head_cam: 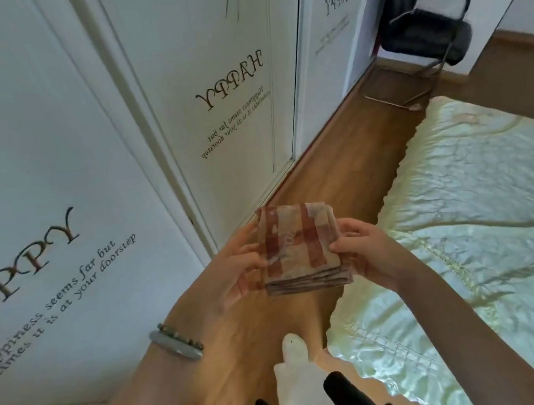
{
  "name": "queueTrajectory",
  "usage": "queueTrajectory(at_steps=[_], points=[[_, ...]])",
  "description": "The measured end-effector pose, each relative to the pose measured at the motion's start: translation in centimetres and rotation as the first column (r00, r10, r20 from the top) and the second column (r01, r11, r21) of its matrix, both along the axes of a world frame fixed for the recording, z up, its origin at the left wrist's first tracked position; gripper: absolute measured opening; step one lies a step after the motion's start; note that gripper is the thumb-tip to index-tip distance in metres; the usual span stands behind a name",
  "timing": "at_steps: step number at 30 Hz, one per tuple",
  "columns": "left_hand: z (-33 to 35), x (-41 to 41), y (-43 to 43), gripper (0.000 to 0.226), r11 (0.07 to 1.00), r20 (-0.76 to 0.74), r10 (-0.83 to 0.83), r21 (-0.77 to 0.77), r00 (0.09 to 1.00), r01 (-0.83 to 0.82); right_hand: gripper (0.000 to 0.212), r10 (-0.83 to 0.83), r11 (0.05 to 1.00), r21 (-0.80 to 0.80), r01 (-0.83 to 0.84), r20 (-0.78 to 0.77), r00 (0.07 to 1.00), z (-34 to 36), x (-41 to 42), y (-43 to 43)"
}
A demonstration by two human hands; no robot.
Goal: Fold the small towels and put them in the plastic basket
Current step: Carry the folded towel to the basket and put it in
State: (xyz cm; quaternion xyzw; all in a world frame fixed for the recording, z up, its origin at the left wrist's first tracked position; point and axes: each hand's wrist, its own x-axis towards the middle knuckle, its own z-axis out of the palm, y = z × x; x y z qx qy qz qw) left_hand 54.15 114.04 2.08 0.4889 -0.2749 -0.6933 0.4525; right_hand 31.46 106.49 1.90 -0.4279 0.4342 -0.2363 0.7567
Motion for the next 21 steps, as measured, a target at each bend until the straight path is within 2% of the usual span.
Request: queueTrajectory(at_steps=[4, 15, 21], points=[[-0.6, 0.6, -7.6, 0.06, 0.996, 0.029, -0.087, 0.01, 0.996, 0.087, 0.045, -0.092, 0.995, 0.03, 0.092, 0.008, 0.996, -0.5, 0.1, -5.8], [0.3, -0.5, -32.5, 0.066, 0.97, 0.029, -0.241, 0.001, 0.97, 0.241, 0.031, -0.269, 0.963, 0.003, 0.269, -0.013, 0.963, 1.1, -1.2, -26.3], [0.5, -2.6, -42.8, 0.068, 0.948, -0.01, -0.317, 0.012, 0.948, 0.317, 0.031, -0.35, 0.937, 0.003, 0.35, -0.008, 0.937, 2.0, -3.3, -34.2]])
